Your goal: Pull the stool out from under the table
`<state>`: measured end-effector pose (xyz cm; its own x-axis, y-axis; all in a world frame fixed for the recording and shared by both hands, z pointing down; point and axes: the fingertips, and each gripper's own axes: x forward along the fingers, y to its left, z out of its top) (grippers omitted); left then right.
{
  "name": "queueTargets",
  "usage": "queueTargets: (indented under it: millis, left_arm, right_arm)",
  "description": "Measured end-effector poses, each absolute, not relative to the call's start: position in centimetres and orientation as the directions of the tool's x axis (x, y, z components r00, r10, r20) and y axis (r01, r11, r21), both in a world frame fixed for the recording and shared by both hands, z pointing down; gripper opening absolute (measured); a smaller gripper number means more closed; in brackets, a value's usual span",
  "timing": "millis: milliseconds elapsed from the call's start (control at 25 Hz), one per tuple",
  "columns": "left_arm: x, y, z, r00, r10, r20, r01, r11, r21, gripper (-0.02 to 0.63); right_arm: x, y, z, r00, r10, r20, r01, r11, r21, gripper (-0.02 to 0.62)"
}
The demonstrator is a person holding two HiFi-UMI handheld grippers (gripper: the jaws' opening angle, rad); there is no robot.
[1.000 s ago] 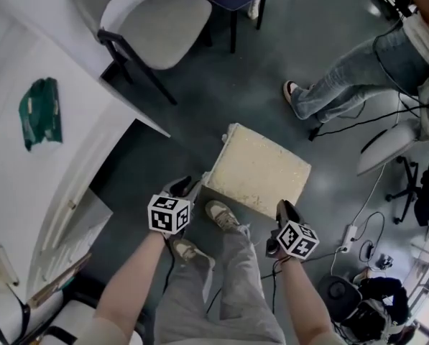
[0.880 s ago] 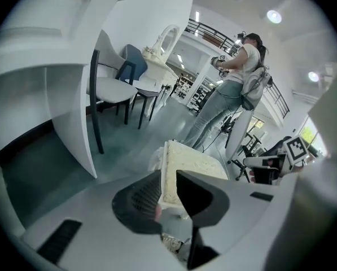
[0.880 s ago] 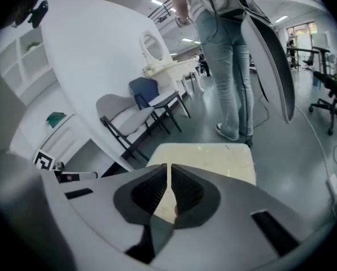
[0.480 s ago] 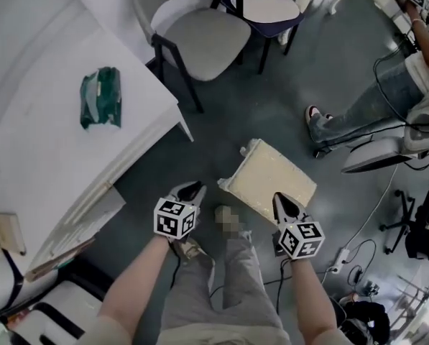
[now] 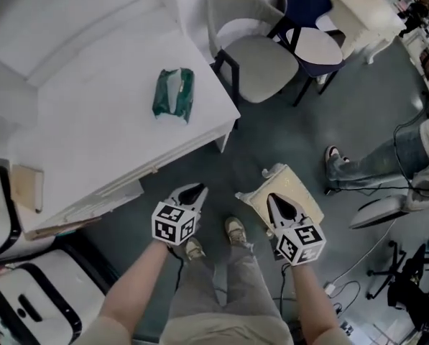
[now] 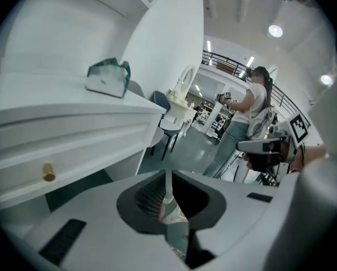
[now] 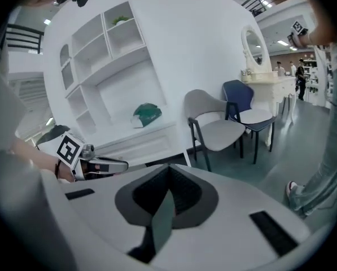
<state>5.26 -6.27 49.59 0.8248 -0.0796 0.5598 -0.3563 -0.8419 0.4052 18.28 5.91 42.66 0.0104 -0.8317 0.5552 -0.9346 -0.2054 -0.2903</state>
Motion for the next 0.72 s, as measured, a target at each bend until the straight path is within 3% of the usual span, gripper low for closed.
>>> queueTargets:
  millis: [720]
  left_arm:
    - [-12.0,-12.7,36.0,0.733,-0.505,0.457,-0.673,-0.638,0.375,0.050]
  right_arm:
    - [5.4,-6.9,29.4,-0.352,-0.829,0.434,-0.930,0.256,-0.264,0.023]
